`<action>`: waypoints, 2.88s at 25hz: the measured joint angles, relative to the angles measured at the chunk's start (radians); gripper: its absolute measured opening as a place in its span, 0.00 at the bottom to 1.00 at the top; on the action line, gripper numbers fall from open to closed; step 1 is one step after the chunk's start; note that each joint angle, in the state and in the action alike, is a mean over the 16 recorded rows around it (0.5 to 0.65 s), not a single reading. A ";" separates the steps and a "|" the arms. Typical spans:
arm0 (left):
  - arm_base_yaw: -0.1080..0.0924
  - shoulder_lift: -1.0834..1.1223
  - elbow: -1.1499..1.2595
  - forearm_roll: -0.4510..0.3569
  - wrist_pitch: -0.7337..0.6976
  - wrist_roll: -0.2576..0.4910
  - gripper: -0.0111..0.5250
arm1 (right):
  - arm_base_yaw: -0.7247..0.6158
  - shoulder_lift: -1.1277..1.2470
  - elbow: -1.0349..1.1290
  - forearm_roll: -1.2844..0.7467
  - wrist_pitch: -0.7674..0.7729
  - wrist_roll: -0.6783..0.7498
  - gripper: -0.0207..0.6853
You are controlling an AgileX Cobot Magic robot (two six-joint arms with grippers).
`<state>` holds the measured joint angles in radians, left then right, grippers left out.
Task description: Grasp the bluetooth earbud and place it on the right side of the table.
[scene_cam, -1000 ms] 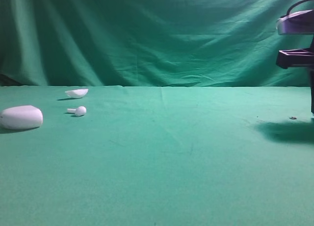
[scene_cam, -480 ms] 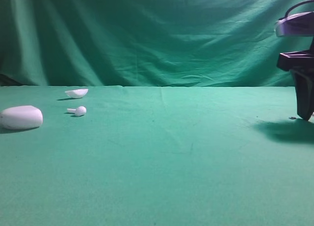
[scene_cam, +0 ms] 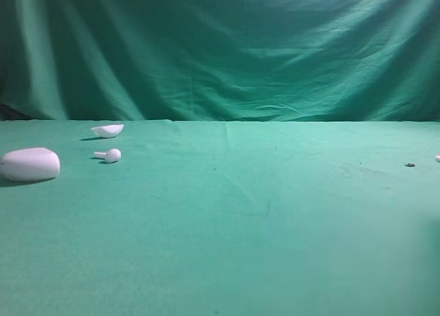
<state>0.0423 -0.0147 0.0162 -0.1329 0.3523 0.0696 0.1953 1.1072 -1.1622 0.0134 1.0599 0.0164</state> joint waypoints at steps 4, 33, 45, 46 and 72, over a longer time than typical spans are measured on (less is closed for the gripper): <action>0.000 0.000 0.000 0.000 0.000 0.000 0.02 | 0.000 -0.172 0.043 0.013 0.040 0.000 0.03; 0.000 0.000 0.000 0.000 0.000 0.000 0.02 | 0.000 -0.905 0.560 0.000 -0.274 -0.028 0.03; 0.000 0.000 0.000 0.000 0.000 0.000 0.02 | -0.025 -1.099 1.054 -0.050 -0.648 -0.021 0.03; 0.000 0.000 0.000 0.000 0.000 0.000 0.02 | -0.028 -1.106 1.078 -0.051 -0.657 -0.018 0.03; 0.000 0.000 0.000 0.000 0.000 0.000 0.02 | -0.049 -1.119 1.186 -0.054 -0.668 0.042 0.03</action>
<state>0.0423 -0.0147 0.0162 -0.1329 0.3523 0.0696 0.1467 -0.0123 0.0237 -0.0407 0.3920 0.0583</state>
